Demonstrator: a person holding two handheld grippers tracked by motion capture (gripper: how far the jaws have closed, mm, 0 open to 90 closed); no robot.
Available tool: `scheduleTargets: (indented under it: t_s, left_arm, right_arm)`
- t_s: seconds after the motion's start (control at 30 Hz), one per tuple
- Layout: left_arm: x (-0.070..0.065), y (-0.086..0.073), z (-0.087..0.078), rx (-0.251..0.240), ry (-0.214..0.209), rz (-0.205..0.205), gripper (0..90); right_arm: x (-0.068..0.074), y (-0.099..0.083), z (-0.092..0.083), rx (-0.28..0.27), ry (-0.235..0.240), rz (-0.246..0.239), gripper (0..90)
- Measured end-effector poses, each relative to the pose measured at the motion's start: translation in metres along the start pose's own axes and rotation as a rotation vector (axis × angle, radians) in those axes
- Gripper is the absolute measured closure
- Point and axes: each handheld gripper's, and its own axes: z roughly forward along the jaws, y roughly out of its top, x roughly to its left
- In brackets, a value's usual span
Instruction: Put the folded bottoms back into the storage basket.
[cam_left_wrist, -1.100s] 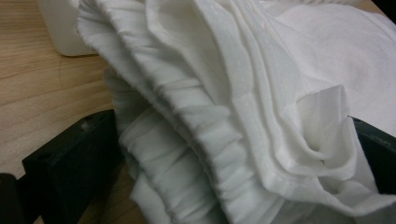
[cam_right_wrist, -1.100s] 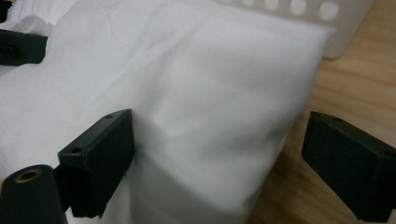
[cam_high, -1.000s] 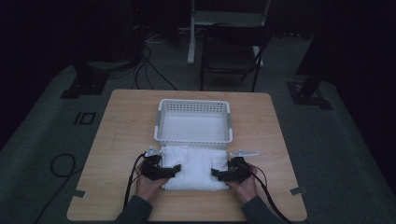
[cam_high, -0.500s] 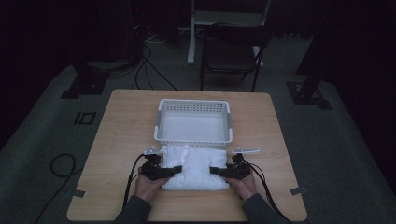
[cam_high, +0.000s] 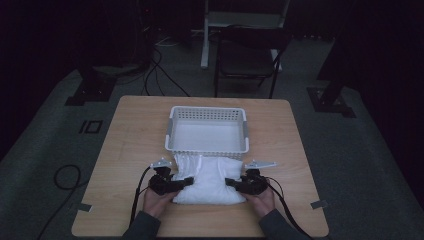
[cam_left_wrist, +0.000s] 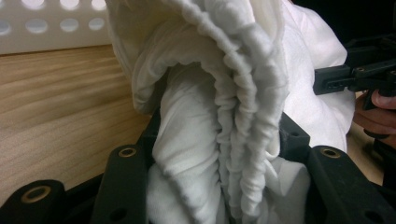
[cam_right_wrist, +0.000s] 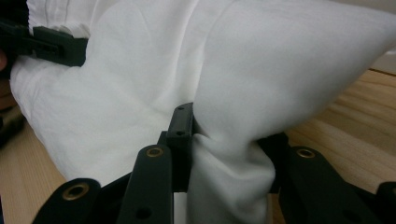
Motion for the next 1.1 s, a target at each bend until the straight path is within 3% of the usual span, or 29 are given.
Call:
scheduleTargets:
  t_s: [0.33, 1.1]
  left_arm:
    - [-0.014, 0.001, -0.013, -0.030, -0.005, 0.031, 52.3]
    - [-0.040, 0.018, -0.039, -0.084, 0.026, 0.077, 52.4]
  right_arm:
    - [0.013, 0.002, -0.012, -0.021, -0.017, -0.060, 66.6]
    - [0.036, 0.020, -0.041, -0.090, -0.028, -0.114, 66.6]
